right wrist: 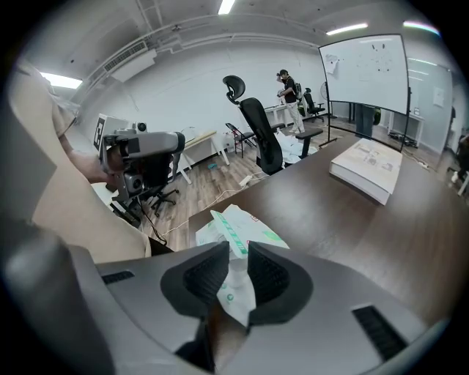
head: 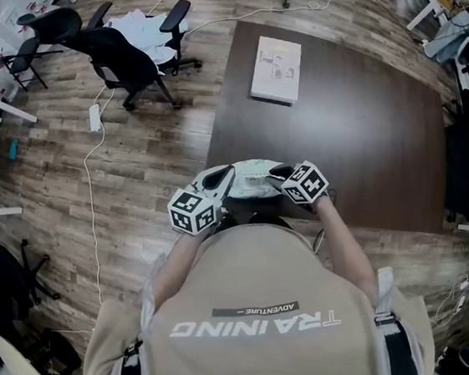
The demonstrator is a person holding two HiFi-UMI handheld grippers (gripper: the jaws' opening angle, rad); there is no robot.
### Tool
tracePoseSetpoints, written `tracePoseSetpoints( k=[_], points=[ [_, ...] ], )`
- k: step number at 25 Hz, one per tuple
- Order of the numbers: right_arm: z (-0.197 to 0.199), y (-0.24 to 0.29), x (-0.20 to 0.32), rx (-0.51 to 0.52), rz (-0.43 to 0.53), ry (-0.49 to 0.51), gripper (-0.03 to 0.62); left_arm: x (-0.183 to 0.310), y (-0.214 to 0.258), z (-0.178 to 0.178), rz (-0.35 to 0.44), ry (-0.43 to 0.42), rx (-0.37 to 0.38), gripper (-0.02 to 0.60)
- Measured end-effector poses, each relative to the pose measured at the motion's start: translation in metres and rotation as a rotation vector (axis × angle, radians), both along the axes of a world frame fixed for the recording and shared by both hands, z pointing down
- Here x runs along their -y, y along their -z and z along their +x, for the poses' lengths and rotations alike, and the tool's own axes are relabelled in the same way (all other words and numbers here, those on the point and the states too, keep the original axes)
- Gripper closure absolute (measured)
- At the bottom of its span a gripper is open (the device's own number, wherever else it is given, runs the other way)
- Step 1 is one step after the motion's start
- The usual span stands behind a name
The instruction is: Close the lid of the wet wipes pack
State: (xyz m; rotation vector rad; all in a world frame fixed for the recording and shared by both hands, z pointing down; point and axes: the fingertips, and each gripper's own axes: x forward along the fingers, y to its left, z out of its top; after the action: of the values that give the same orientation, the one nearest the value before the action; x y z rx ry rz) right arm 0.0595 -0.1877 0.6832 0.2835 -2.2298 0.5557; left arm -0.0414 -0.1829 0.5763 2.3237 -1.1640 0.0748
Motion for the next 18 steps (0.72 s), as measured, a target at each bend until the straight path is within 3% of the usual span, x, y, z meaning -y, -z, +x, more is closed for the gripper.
tracePoseSetpoints(
  k=[18],
  points=[
    [0.003, -0.034, -0.027, -0.056, -0.065, -0.085, 0.533, -0.024, 0.000, -0.008, -0.016, 0.003, -0.004, 0.572]
  ],
)
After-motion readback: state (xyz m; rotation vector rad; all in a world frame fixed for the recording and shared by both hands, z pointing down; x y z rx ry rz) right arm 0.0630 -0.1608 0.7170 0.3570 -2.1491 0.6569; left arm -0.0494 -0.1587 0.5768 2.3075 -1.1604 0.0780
